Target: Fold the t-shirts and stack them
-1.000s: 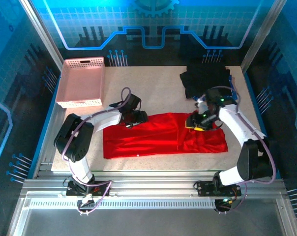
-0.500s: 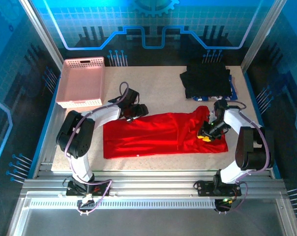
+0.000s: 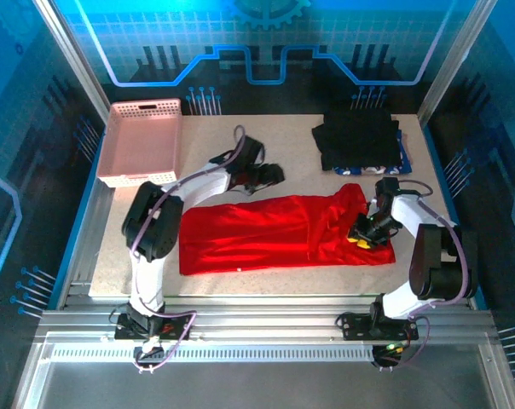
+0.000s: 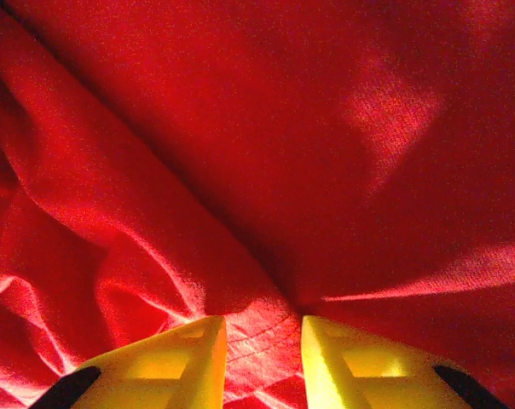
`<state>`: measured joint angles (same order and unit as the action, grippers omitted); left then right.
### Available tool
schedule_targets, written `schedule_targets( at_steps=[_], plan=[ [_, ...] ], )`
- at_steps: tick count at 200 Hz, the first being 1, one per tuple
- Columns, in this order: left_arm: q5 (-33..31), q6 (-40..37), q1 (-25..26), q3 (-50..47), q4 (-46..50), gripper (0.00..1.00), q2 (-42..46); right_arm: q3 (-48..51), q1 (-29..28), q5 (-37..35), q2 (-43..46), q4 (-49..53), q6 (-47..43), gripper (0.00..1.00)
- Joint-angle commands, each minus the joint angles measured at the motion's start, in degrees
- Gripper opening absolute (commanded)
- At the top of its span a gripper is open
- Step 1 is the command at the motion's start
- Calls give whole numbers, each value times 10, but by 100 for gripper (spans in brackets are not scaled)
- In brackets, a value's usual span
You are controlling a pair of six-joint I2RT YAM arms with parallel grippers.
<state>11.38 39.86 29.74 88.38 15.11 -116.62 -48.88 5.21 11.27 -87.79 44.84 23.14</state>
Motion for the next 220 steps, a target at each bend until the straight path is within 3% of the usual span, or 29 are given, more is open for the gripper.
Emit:
schedule_targets(
  at_steps=[1,14,57,117,205,220],
  plan=[
    [75,-20,36,94,1,65,-56,11,7,22,-11,-30,6,32],
    [98,-20,54,154,3,65,-97,8,7,33,-17,-38,8,30],
    [140,18,98,285,-14,59,-218,-6,16,40,-21,-34,2,0],
    [74,44,101,339,64,31,-302,15,83,24,39,-7,14,0],
    [20,25,96,307,98,28,-292,84,173,-6,50,9,58,0],
    [28,26,96,307,91,29,-289,73,176,14,48,-1,62,12]
  ],
)
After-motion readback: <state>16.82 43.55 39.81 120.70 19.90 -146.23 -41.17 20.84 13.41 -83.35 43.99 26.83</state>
